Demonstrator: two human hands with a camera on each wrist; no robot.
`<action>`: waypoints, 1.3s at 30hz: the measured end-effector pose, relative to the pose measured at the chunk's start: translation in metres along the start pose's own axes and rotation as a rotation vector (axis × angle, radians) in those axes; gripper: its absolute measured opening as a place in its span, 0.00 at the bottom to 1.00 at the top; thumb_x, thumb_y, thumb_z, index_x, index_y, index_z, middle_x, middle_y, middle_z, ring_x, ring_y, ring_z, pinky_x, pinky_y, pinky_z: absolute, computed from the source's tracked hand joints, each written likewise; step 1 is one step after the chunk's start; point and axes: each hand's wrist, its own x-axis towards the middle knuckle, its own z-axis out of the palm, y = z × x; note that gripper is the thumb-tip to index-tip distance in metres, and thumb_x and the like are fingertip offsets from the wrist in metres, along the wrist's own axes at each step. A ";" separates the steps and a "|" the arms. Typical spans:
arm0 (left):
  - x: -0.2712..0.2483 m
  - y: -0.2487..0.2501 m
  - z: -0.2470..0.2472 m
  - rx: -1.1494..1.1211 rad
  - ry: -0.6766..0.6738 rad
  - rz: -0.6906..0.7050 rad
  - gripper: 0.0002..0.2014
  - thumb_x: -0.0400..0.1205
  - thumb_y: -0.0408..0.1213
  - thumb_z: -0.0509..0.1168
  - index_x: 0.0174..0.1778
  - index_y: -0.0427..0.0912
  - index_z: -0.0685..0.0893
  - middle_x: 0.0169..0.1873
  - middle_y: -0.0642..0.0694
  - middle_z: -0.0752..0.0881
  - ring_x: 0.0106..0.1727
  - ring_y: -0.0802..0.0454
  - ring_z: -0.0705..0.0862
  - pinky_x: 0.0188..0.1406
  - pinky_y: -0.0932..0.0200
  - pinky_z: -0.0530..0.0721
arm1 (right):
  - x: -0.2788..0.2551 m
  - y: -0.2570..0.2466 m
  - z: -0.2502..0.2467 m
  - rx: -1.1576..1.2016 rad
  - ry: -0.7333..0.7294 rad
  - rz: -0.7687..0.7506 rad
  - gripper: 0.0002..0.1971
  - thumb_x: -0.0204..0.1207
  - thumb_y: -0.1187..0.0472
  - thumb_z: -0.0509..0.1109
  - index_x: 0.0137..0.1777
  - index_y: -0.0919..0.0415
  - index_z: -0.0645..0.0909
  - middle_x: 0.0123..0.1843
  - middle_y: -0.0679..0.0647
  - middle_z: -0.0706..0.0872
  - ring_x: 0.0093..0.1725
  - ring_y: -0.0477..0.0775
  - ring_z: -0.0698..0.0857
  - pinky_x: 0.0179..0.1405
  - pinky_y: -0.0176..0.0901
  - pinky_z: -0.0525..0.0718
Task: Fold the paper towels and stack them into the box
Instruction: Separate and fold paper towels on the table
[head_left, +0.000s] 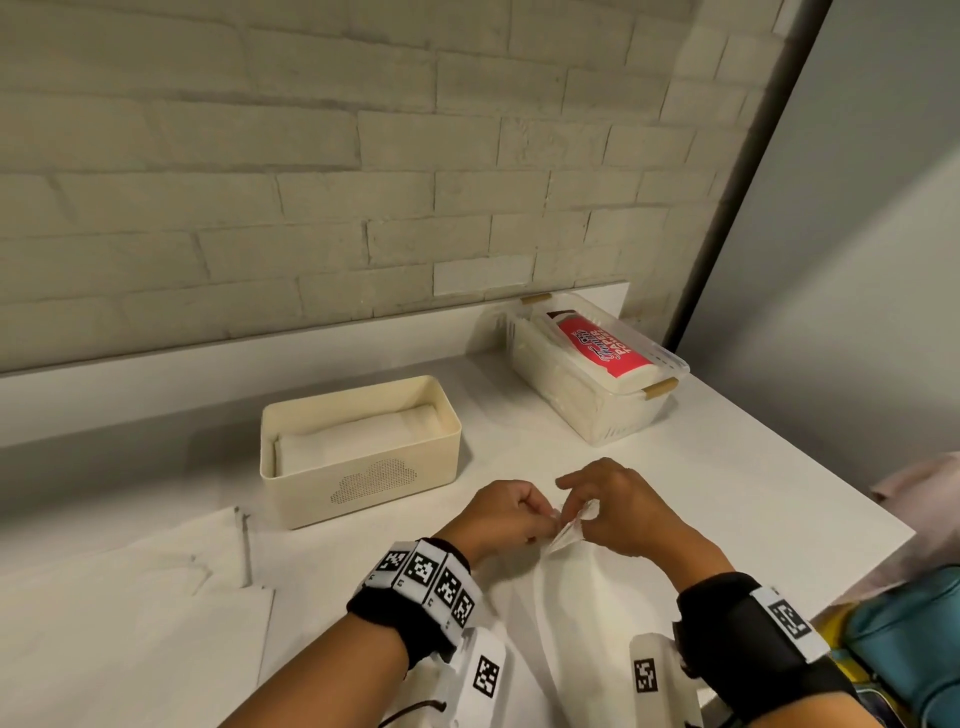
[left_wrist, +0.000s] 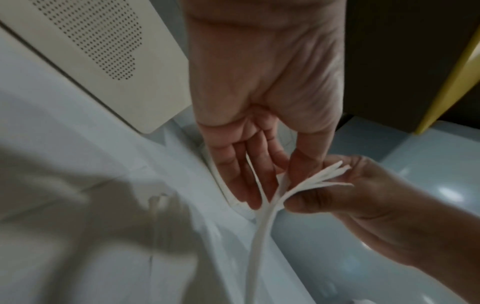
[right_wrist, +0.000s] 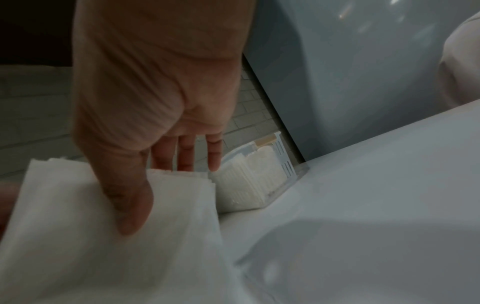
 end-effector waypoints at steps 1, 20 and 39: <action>-0.002 0.003 0.001 -0.028 -0.006 0.000 0.10 0.72 0.28 0.71 0.31 0.46 0.81 0.27 0.50 0.82 0.33 0.53 0.81 0.34 0.65 0.81 | 0.000 -0.002 -0.004 0.002 -0.001 0.000 0.08 0.68 0.62 0.77 0.47 0.56 0.90 0.63 0.47 0.84 0.62 0.45 0.78 0.47 0.19 0.68; -0.024 0.046 -0.046 0.017 0.345 0.468 0.18 0.74 0.22 0.68 0.27 0.53 0.84 0.24 0.65 0.83 0.29 0.62 0.78 0.34 0.66 0.78 | 0.026 -0.087 -0.126 -0.145 0.000 -0.076 0.06 0.67 0.59 0.78 0.44 0.54 0.89 0.33 0.38 0.82 0.35 0.39 0.80 0.31 0.23 0.76; -0.042 0.039 -0.097 -0.372 0.349 0.454 0.26 0.77 0.21 0.67 0.54 0.63 0.82 0.51 0.53 0.86 0.45 0.61 0.85 0.47 0.64 0.85 | 0.076 -0.126 -0.112 -0.019 -0.018 -0.092 0.07 0.64 0.60 0.81 0.43 0.54 0.90 0.32 0.38 0.82 0.33 0.37 0.78 0.35 0.31 0.77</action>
